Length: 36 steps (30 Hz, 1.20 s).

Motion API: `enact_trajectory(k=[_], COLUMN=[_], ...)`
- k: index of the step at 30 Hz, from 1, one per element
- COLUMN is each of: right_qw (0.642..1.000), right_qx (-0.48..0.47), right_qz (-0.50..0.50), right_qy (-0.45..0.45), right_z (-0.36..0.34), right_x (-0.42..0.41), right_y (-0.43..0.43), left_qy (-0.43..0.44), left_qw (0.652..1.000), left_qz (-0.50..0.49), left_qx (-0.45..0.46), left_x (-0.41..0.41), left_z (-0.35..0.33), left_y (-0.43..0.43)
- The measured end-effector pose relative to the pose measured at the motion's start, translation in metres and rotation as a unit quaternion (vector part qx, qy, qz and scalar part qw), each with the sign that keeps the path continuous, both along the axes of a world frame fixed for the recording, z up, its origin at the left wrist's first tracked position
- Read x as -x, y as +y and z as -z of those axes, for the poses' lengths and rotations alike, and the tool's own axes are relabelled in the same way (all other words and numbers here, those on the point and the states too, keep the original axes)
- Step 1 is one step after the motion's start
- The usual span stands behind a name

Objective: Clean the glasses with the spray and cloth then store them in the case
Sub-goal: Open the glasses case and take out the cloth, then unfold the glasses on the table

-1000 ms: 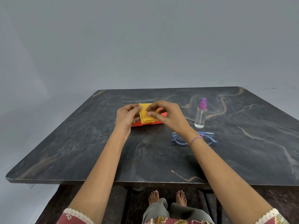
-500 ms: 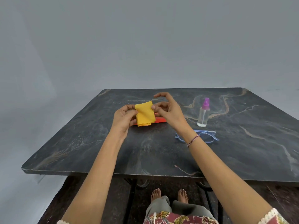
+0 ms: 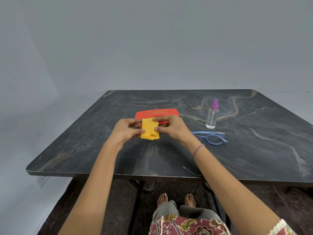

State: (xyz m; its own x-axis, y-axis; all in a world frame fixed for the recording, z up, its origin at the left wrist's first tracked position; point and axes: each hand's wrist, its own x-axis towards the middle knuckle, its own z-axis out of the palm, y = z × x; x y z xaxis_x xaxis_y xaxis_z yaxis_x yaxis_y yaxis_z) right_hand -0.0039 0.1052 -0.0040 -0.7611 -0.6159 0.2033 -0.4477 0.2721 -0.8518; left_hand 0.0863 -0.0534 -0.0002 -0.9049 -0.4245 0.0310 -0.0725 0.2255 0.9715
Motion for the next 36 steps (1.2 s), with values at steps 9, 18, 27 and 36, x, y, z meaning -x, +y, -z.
enact_trajectory(k=[9, 18, 27, 36], right_qw=[0.981, 0.974, 0.967, 0.961], right_qx=[-0.171, -0.164, -0.084, -0.091], right_qz=[-0.003, 0.006, 0.081, 0.087], right_qy=[0.092, 0.154, 0.228, 0.247], right_z=[0.005, 0.003, -0.017, -0.008], right_x=[-0.002, -0.001, 0.024, 0.052], right_y=[-0.004, 0.005, 0.067, 0.135], left_qy=[-0.089, -0.095, 0.094, 0.101], left_qw=[0.989, 0.961, 0.929, 0.934], left_qz=[0.014, -0.07, -0.108, 0.07], left_qx=[0.114, 0.25, 0.342, 0.335], left_x=[0.007, 0.008, 0.055, 0.08], left_z=[0.007, 0.008, 0.009, 0.006], left_y=[-0.003, 0.0, 0.069, 0.101])
